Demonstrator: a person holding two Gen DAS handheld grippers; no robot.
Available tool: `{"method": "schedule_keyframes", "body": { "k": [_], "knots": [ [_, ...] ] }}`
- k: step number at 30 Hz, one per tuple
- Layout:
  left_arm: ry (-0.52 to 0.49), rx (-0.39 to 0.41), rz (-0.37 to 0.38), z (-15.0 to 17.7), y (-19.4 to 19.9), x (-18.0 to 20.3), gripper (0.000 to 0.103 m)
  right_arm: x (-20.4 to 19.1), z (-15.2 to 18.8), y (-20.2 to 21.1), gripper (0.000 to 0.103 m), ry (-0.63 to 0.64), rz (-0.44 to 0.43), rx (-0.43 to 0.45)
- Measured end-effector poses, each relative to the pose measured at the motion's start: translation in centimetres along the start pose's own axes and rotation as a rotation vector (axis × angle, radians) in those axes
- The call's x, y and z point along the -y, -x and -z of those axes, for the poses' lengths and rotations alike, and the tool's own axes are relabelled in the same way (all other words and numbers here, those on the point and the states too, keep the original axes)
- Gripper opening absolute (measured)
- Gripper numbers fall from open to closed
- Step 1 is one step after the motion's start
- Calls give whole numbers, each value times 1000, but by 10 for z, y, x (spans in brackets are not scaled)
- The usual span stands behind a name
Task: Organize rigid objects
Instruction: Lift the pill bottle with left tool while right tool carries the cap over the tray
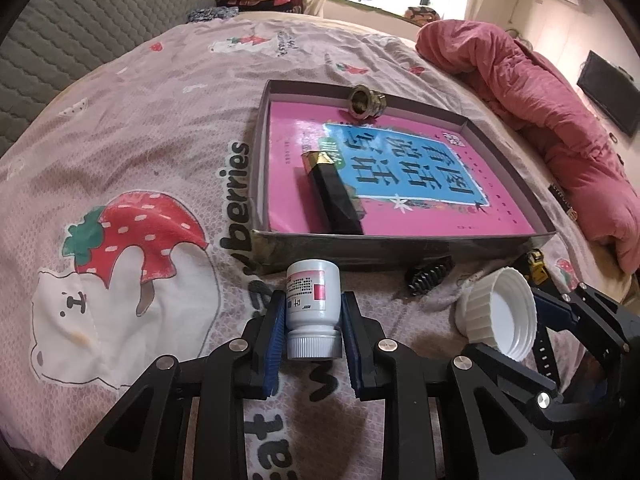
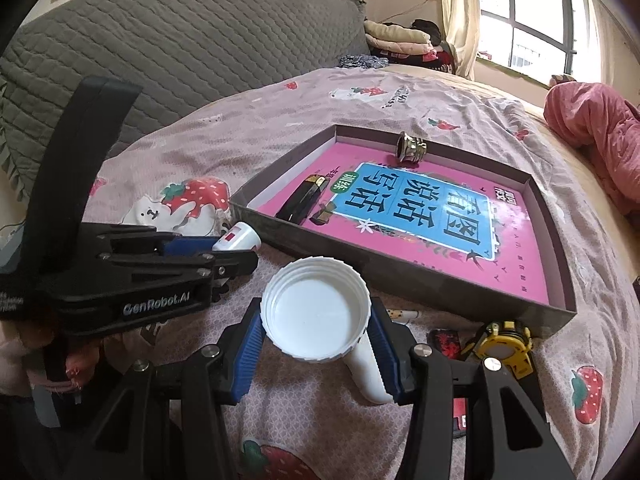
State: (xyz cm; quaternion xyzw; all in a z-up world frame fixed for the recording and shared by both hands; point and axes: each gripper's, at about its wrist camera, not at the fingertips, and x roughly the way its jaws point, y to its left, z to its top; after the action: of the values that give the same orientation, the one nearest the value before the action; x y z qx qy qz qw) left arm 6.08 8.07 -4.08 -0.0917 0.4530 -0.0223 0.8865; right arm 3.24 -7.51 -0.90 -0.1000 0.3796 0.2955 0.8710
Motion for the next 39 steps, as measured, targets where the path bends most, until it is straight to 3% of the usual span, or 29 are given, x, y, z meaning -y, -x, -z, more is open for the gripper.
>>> {"method": "schedule_keyframes", "body": {
  "k": [9,39],
  "knots": [
    [-60,16,11,7,11,19,27,8,-1,13,50,-25,27,20],
    [-98,48,-16,21,42,40,27,23,-5,48,50,-89,53,90]
  ]
}}
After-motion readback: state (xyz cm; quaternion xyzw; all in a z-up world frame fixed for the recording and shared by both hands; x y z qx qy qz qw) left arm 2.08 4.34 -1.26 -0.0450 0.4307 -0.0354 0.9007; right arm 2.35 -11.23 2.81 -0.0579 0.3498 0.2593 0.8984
